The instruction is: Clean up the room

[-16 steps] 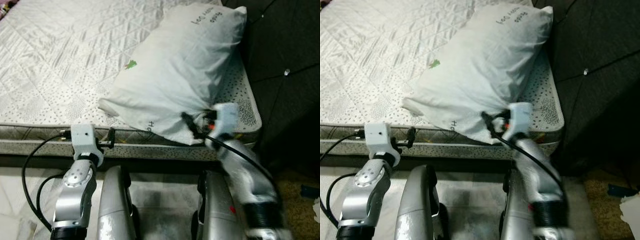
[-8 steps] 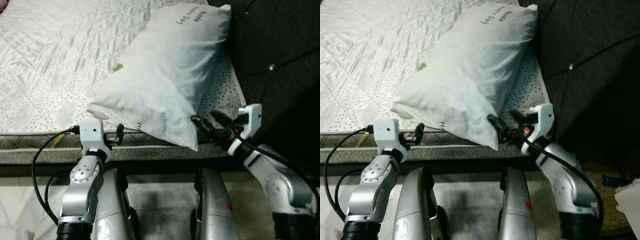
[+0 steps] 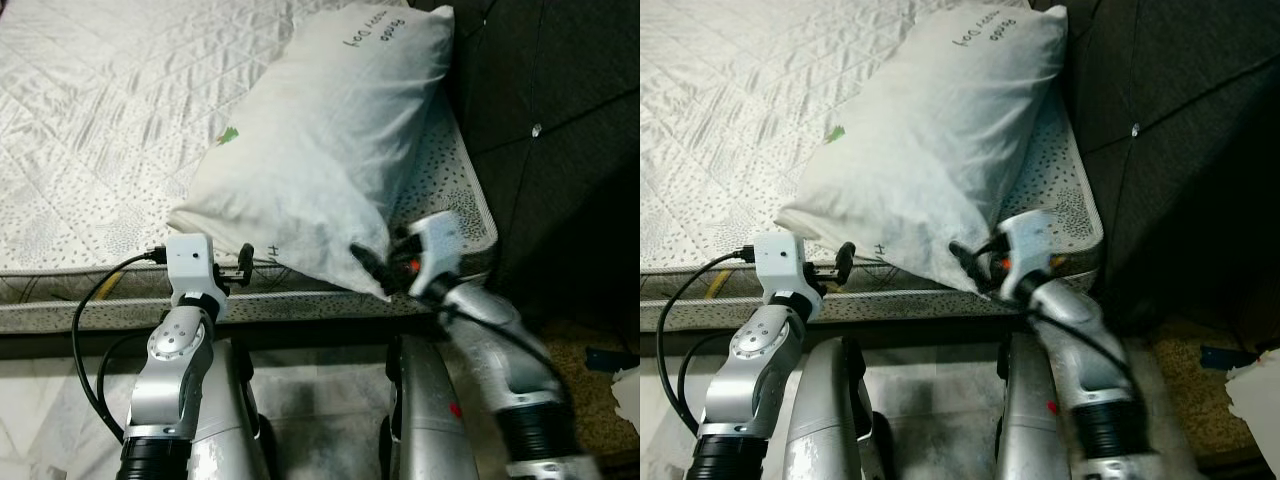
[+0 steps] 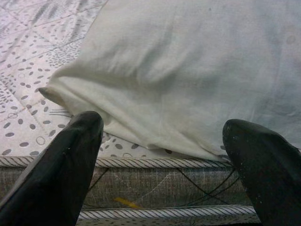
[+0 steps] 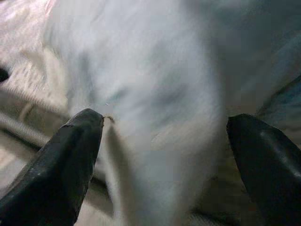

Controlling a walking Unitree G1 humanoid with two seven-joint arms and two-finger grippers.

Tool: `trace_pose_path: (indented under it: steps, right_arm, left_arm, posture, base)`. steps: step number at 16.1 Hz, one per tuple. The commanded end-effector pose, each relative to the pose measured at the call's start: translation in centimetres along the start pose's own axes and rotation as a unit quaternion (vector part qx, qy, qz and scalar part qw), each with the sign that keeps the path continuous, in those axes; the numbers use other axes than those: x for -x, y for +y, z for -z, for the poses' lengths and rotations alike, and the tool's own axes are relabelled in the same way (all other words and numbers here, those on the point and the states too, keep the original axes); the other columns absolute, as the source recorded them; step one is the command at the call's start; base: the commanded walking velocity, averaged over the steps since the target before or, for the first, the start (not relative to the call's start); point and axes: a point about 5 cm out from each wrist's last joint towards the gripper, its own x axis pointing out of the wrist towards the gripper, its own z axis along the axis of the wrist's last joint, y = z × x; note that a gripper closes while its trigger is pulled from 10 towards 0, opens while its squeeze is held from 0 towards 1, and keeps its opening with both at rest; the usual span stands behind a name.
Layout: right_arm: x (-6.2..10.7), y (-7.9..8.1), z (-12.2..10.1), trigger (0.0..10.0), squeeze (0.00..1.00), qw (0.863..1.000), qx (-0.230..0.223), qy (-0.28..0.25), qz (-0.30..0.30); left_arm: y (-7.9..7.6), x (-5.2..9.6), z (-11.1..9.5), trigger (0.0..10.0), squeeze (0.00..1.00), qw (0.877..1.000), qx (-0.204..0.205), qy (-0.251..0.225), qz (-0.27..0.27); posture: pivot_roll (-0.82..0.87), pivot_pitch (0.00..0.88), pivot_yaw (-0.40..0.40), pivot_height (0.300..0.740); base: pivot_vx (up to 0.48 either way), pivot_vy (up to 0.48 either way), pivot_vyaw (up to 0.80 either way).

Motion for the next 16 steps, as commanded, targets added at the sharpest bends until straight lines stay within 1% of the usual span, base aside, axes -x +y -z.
trace_pose_path:
  steps: [1, 3, 4, 5, 6, 7, 9, 11, 12, 14, 16]
  right_arm:
    - [-0.6, 0.5, 0.3, 10.0, 0.00, 1.000, 0.016, 0.007, -0.003]
    - [-1.5, 0.7, 0.3, 10.0, 0.00, 1.000, 0.025, 0.011, 0.011]
    - [-2.0, 0.8, 0.3, 10.0, 0.00, 1.000, 0.017, 0.017, 0.019]
    - [-2.9, 1.2, 0.4, 10.0, 0.00, 0.999, 0.000, 0.023, 0.030]
    - [-3.2, 1.6, 0.3, 8.0, 0.00, 0.999, -0.005, 0.021, 0.027]
    - [-3.7, 2.1, 0.1, 0.0, 0.00, 1.000, -0.008, 0.016, 0.023]
    - [-4.7, 3.2, -0.6, 0.0, 0.00, 1.000, -0.021, -0.002, 0.018]
    - [-5.5, 3.7, -1.6, 0.0, 0.00, 0.999, -0.031, -0.023, 0.023]
    - [-5.9, 3.9, -2.0, 0.0, 0.00, 0.998, -0.046, -0.031, 0.019]
    - [-6.3, 3.7, -2.2, 0.0, 0.00, 0.998, -0.044, -0.030, 0.027]
    - [-6.5, 3.2, -2.4, 0.0, 0.00, 0.997, -0.052, -0.035, 0.041]
  left_arm:
    - [0.5, 0.1, 0.4, 10.0, 0.00, 1.000, 0.000, 0.008, -0.010]
    - [0.4, 0.0, 0.4, 10.0, 0.00, 1.000, -0.001, 0.008, -0.008]
    - [0.3, -0.1, 0.3, 10.0, 0.00, 1.000, -0.001, 0.006, -0.007]
    - [0.3, -0.2, 0.2, 10.0, 0.00, 1.000, -0.001, 0.005, -0.006]
    - [0.3, -0.3, 0.2, 10.0, 0.00, 1.000, -0.001, 0.005, -0.006]
    - [0.3, -0.3, 0.1, 10.0, 0.00, 1.000, -0.001, 0.004, -0.006]
    - [0.2, -0.4, 0.0, 10.0, 0.00, 1.000, -0.001, 0.001, -0.007]
    - [0.3, -0.5, 0.0, 10.0, 0.00, 1.000, 0.001, 0.000, -0.009]
    - [0.3, -0.5, -0.1, 10.0, 0.00, 1.000, 0.001, -0.001, -0.011]
    - [0.3, -0.7, 0.0, 10.0, 0.00, 1.000, 0.002, -0.002, -0.013]
    - [0.1, -1.0, -0.3, 10.0, 0.00, 1.000, 0.004, -0.007, -0.016]
  posture:
    - [-0.02, 0.155, 0.061, 0.530]
    - [-0.02, 0.152, 0.063, 0.530]
    - [-0.02, 0.150, 0.064, 0.530]
    - [-0.01, 0.148, 0.064, 0.530]
    - [-0.01, 0.147, 0.065, 0.530]
    - [-0.01, 0.148, 0.064, 0.530]
    - [-0.01, 0.149, 0.065, 0.530]
    - [-0.01, 0.147, 0.064, 0.530]
    - [-0.01, 0.147, 0.064, 0.530]
    - [0.00, 0.127, 0.063, 0.530]
    - [0.00, 0.122, 0.057, 0.530]
  base:
    - [0.000, 0.000, 0.00]
    - [0.000, 0.000, 0.00]
    - [0.000, 0.000, 0.00]
    - [0.000, 0.000, 0.00]
    - [0.000, 0.000, 0.00]
    - [0.000, 0.000, 0.00]
    - [0.000, 0.000, 0.00]
    - [0.000, 0.000, 0.00]
    - [0.000, 0.000, 0.00]
    - [0.000, 0.000, 0.00]
    - [0.000, 0.000, 0.00]
